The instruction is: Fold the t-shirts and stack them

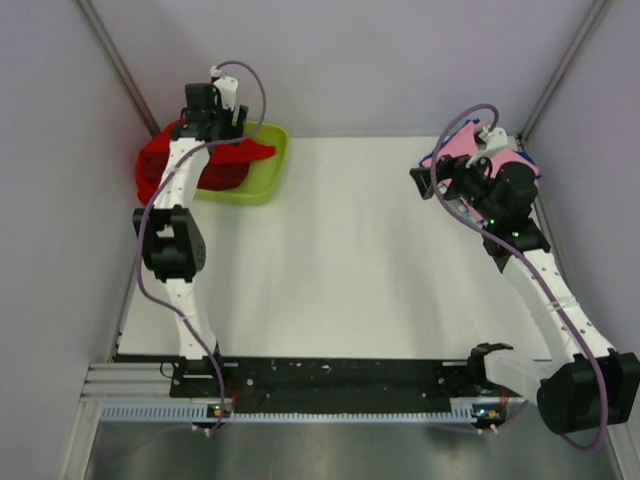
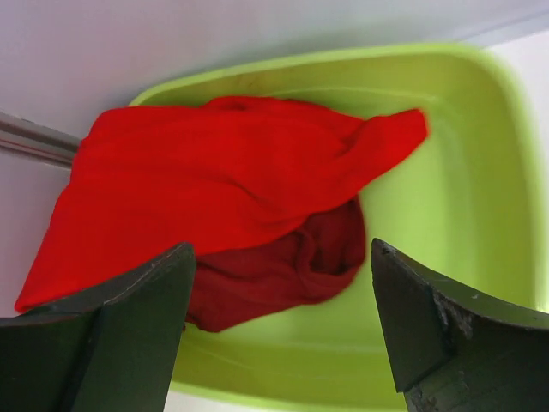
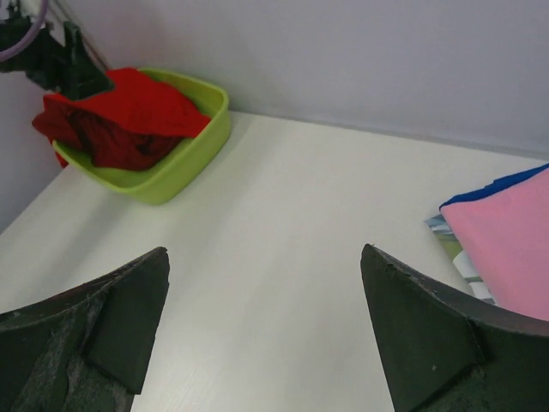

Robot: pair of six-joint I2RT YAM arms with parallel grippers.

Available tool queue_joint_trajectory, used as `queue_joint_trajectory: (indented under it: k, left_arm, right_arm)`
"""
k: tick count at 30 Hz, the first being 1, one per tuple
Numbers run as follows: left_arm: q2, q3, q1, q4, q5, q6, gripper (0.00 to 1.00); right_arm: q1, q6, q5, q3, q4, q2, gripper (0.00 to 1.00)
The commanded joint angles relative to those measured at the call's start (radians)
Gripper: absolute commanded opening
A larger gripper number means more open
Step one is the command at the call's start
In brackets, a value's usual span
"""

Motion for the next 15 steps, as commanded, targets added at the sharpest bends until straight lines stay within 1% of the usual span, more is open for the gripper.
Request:
queue_joint_trajectory:
  k: [1, 4, 5, 8, 11, 13, 15]
  left_arm:
    - [0.185, 0.245, 0.000, -0.206, -0.106, 0.248, 0.88]
    - [0.238, 0.228, -0.032, -0.133, -0.123, 0.431, 0.89]
    - [0.254, 0.227, -0.044, -0.118, -0.119, 0.465, 0.89]
    - [0.298, 0.225, -0.080, -0.041, -0.109, 0.510, 0.89]
    - [0.379, 0.253, -0.110, 0.079, -0.226, 0.557, 0.87]
    - [0.442, 0.311, -0.118, 0.042, -0.229, 0.592, 0.87]
    - [0.482, 0.322, -0.127, 0.036, -0.229, 0.629, 0.86]
  right_arm:
    - [0.035, -0.091, -0.050, 0.068, -0.079, 0.035, 0.91]
    - [0.042, -0.102, -0.045, 0.068, -0.095, 0.056, 0.91]
    - [0.043, -0.109, -0.045, 0.068, -0.100, 0.064, 0.91]
    - [0.049, -0.123, -0.042, 0.072, -0.114, 0.087, 0.91]
    - [0.051, -0.145, -0.048, 0.085, -0.155, 0.094, 0.91]
    - [0.052, -0.164, -0.040, 0.085, -0.166, 0.091, 0.91]
    - [0.052, -0.183, -0.020, 0.086, -0.172, 0.088, 0.91]
